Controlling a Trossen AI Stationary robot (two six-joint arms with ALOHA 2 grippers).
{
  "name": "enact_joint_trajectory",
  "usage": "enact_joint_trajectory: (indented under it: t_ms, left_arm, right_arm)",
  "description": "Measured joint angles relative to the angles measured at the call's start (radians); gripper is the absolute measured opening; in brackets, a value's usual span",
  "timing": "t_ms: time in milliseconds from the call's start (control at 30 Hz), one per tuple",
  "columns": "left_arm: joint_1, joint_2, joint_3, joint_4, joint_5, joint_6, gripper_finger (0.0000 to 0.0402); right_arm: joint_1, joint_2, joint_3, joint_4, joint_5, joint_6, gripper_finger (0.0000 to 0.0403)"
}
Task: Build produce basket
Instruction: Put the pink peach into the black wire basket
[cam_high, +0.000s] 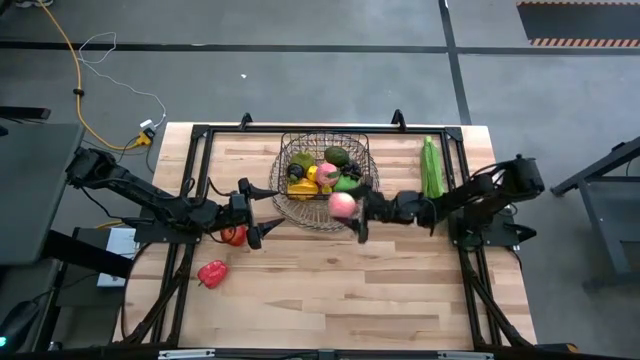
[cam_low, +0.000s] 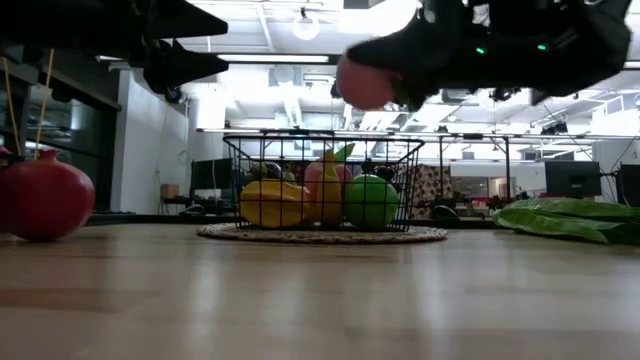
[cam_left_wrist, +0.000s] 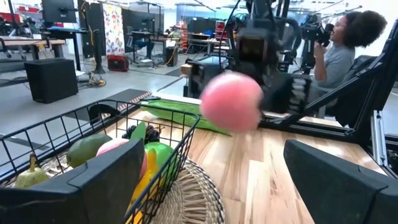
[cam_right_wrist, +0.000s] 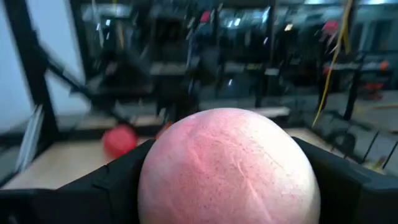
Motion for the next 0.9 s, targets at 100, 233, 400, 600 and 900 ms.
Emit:
enact_joint_trajectory:
  t_ms: [100,233,400,600,900]
  left_arm:
    - [0.000,0.000,0.000,0.004,0.000,0.023,0.0376]
    - [0.000,0.000,0.000,0.013,-0.001,0.038,0.0376]
    - [0.000,0.000,0.000,0.032,-0.002,0.038,0.0376]
    - [0.000,0.000,0.000,0.041,-0.003,0.037,0.0376]
    - [0.000,0.000,0.000,0.041,-0.004,0.035,0.0376]
  right_arm:
    - [-0.040,0.000,0.036,0.012,-0.026,0.007,0.0312]
    - [-0.055,0.000,0.079,-0.015,-0.051,0.009,0.0312]
    - [-0.051,0.000,0.107,-0.083,-0.053,0.006,0.0312]
    - [-0.050,0.000,0.108,-0.098,-0.055,0.006,0.0312]
    - [-0.062,0.000,0.108,-0.108,0.059,-0.003,0.0312]
